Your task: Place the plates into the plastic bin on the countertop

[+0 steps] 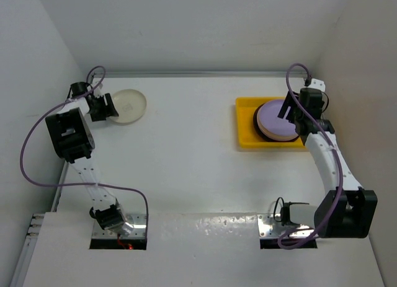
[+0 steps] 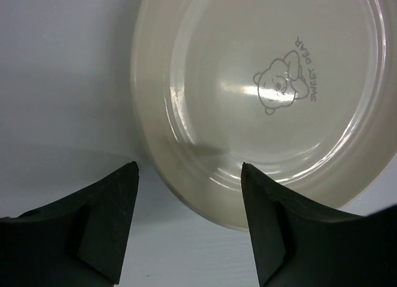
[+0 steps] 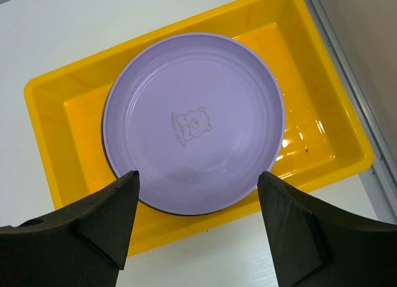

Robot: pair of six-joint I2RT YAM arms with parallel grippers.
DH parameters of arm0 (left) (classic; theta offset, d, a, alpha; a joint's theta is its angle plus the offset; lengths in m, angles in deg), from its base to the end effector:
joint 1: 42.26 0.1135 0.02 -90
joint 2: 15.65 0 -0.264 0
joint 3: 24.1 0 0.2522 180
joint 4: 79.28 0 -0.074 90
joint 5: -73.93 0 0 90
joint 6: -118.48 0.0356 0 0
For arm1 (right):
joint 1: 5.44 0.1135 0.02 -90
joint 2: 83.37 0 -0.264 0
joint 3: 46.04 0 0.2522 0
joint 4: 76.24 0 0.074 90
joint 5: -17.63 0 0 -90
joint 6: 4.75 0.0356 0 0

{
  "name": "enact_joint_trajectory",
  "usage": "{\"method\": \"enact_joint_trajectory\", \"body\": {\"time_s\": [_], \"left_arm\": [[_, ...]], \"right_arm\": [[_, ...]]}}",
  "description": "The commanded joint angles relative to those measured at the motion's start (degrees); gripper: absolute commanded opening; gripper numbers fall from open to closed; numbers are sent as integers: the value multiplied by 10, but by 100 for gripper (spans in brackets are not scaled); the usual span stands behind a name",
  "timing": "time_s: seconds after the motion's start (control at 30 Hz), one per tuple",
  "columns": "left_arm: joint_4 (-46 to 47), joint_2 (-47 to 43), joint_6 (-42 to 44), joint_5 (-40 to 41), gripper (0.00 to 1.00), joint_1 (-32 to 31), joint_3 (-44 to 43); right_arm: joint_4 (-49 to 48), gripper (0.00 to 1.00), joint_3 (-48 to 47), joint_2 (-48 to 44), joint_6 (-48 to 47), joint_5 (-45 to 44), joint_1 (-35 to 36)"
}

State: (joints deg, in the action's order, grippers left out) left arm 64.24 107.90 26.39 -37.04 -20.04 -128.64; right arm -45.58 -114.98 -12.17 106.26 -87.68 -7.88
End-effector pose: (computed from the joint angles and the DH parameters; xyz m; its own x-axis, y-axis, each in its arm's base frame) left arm 0.4354 0.1641 0.1630 -0.7563 -0.3457 -0.5554 -0.1931 0.9291 -0.3154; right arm 0.2772 -0.0212 0.2946 -0.4128 0.3637 -0.8351 0.4397 0.8825 0.1670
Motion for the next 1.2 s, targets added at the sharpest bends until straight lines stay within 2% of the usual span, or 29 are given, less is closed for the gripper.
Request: {"method": "enact_joint_trajectory", "body": {"time_s": [0.0, 0.1, 0.13, 0.2, 0.23, 0.33, 0.37, 0.5, 0.6, 0.73, 0.97, 1.07, 1.17], "left_arm": [[6, 0, -16, 29, 70, -2, -10], [0, 27, -10, 58, 60, -19, -40], [-7, 40, -4, 74, 53, -26, -63], [-29, 78, -4, 67, 46, -34, -90], [-48, 88, 1, 53, 32, -34, -100], [-54, 94, 28, -44, 0, -48, -106], [-59, 87, 42, -90, 0, -55, -106], [-65, -7, 128, -136, 0, -129, -70], [-95, -101, 199, -166, 0, -181, -42], [-137, -175, 219, -166, 0, -235, -24], [-240, -194, 219, -225, 0, -271, -30], [-248, -204, 219, -242, 0, -278, -30], [-254, -205, 219, -256, 0, -278, -30]], "right_arm": [[-3, 76, -6, -17, -14, -20, 10], [-10, 76, -6, -19, -11, -23, 16], [-11, 76, -6, -19, -9, -23, 17], [-13, 75, -9, -18, -5, -24, 20], [-12, 73, -12, -17, -7, -23, 19], [-4, 69, -24, -14, -44, -22, 79], [-1, 69, -27, -12, -74, -16, 94], [28, 69, -53, 24, -132, 33, 216], [2, 70, -86, 75, -118, 123, 277], [-65, 70, -111, 156, -60, 190, 316], [-149, 71, -144, 240, 22, 242, 346], [-165, 64, -136, 251, 47, 226, 350], [-207, 53, -118, 259, 74, 221, 350]]}}
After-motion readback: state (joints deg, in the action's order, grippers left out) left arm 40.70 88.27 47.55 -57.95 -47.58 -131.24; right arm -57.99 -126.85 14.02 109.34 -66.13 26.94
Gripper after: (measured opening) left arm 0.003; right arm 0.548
